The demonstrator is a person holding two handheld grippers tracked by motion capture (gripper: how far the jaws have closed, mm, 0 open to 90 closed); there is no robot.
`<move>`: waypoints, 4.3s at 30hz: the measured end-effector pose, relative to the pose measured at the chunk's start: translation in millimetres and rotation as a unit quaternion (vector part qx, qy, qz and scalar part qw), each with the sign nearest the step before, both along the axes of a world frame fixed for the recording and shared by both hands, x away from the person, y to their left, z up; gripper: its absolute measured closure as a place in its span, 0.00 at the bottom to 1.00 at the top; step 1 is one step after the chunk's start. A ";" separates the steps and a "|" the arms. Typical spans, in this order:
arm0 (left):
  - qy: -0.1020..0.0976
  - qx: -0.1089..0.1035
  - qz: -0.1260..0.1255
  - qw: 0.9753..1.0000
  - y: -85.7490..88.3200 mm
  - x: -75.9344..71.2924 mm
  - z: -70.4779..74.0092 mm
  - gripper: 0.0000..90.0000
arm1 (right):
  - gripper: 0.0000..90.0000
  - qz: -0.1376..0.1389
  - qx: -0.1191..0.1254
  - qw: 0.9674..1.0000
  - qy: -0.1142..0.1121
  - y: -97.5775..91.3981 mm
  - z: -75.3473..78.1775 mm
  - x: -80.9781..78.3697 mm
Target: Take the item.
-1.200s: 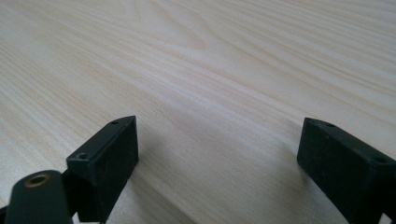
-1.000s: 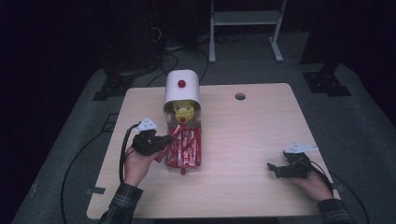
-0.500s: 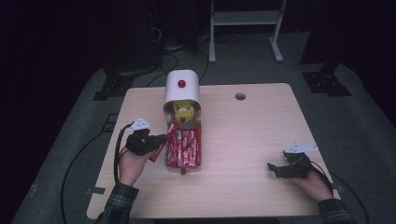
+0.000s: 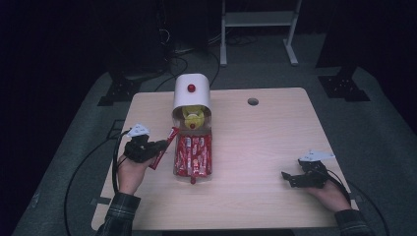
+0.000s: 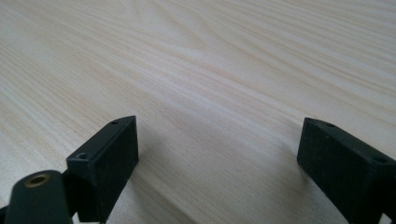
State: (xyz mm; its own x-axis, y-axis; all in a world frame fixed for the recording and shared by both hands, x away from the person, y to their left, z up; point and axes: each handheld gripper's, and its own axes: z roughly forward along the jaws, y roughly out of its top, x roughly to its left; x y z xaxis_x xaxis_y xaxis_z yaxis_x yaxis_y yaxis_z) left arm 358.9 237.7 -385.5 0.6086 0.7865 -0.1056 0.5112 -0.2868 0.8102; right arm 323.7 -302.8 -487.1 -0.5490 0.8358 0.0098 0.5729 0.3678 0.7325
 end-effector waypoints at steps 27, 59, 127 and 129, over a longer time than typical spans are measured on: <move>0.030 0.017 0.033 0.999 17.5 12.2 -24.4 0.96 | 0.13 0.000 0.000 1.000 0.000 0.0 0.0 0.0; 0.076 0.044 0.041 0.995 11.9 29.7 -55.3 0.96 | 0.13 0.000 0.000 1.000 0.000 0.0 0.0 0.0; 0.065 0.091 0.054 0.992 25.8 -14.3 -65.9 0.00 | 0.13 0.001 0.000 1.000 0.000 0.1 0.0 -0.1; 0.064 0.091 0.054 0.992 26.0 -17.4 -66.0 0.00 | 0.13 0.001 0.000 1.000 0.000 0.1 0.0 -0.1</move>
